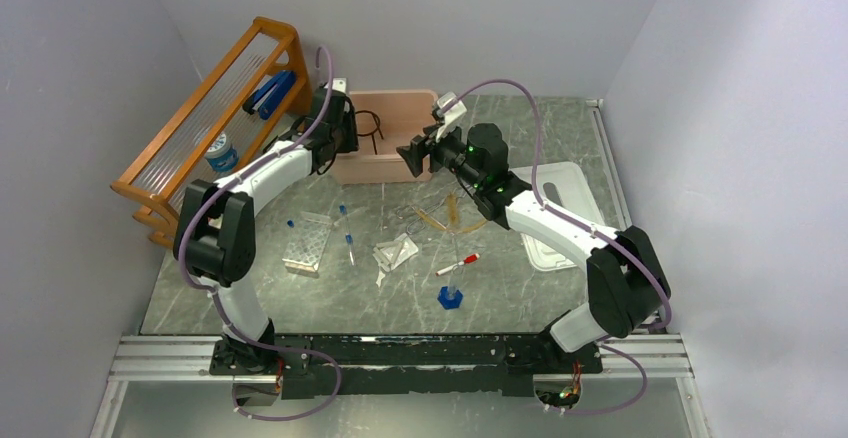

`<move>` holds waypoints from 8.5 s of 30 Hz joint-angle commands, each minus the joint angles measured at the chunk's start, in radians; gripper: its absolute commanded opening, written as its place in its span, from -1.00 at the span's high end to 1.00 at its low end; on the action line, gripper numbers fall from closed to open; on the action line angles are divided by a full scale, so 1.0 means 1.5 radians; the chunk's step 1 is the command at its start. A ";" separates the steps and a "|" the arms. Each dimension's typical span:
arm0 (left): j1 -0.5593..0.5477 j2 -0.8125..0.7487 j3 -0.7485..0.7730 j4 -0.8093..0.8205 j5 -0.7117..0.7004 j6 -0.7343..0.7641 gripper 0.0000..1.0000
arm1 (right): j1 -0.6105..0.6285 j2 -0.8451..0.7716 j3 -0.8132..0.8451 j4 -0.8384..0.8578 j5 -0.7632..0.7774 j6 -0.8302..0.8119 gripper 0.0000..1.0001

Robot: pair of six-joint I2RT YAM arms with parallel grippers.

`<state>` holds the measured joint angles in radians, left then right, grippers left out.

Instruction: Organize the chemistry lab equipment

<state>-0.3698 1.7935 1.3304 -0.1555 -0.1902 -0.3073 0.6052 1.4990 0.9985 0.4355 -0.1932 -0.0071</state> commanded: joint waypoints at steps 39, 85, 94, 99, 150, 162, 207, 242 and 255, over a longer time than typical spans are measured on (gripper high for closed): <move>0.021 -0.249 0.013 -0.070 0.269 0.039 -0.49 | -0.005 0.000 0.253 -0.760 0.196 0.236 -0.57; -0.546 -0.196 -0.355 0.393 0.297 0.317 0.14 | -0.214 -0.251 -0.172 -0.651 0.057 0.583 -0.40; -0.546 -0.192 -0.345 0.383 0.285 0.312 0.62 | -0.220 -0.254 -0.160 -0.628 0.064 0.539 -0.40; -0.523 -0.232 -0.312 0.362 0.294 0.244 0.66 | -0.220 -0.295 -0.133 -0.582 0.044 0.425 -0.41; 0.003 -0.220 -0.096 0.257 0.433 -0.314 0.70 | -0.055 0.213 0.491 -0.567 -0.357 -0.226 0.10; 0.023 -0.221 -0.100 0.276 0.425 -0.342 0.67 | -0.052 0.271 0.556 -0.614 -0.408 -0.250 0.11; 0.132 -0.363 -0.099 -0.132 0.196 -0.107 -0.50 | -0.032 0.557 0.865 -0.894 -0.171 -0.575 0.77; 0.132 -0.244 -0.071 -0.095 0.211 -0.092 -0.48 | -0.036 0.619 0.946 -0.899 -0.235 -0.494 -0.15; 0.130 -0.326 -0.139 0.013 0.353 -0.038 -0.49 | -0.059 0.335 0.630 -0.527 -0.235 -0.204 -0.27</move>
<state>-0.1692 1.3609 1.1503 -0.2325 0.2165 -0.4091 0.5240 2.1571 2.1056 -0.6376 -0.5575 -0.5274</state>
